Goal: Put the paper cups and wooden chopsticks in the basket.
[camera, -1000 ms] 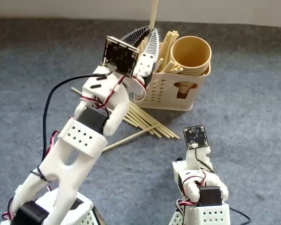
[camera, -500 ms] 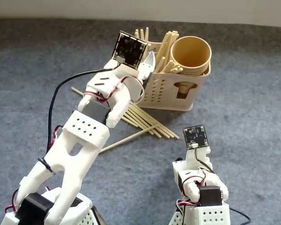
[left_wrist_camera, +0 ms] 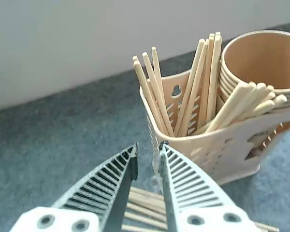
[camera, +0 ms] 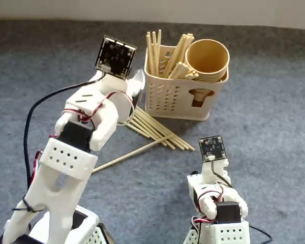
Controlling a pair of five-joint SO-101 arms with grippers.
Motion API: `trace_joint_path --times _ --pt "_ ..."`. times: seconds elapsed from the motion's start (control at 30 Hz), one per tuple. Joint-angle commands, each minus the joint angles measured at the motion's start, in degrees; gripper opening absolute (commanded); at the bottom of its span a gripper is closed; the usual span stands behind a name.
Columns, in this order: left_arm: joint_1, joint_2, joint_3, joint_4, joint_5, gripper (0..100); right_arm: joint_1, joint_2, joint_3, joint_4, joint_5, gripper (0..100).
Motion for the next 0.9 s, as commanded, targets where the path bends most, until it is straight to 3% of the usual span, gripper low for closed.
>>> trace_joint_path --times 0.0,0.2,0.4,0.57,0.7,0.87 --pt "-0.40 -5.41 -3.12 8.97 -0.09 9 -0.13 -0.57 6.73 0.31 0.62 11.9" --pt "0.04 -8.84 -2.77 18.90 -5.89 9 -0.13 -0.57 6.73 0.31 0.62 11.9" --pt "-0.04 -8.92 -2.59 23.91 -6.51 9 -0.13 -0.57 6.73 0.31 0.62 11.9" --pt "-0.40 -9.27 0.48 24.44 -6.86 9 -0.13 -0.57 6.73 0.31 0.62 11.9" --pt "-0.13 -9.27 3.30 24.44 -13.71 9 -0.13 -0.57 6.73 0.31 0.62 11.9" --pt "-0.31 -9.27 6.37 24.44 -14.68 9 -0.13 -0.57 6.73 0.31 0.62 11.9"
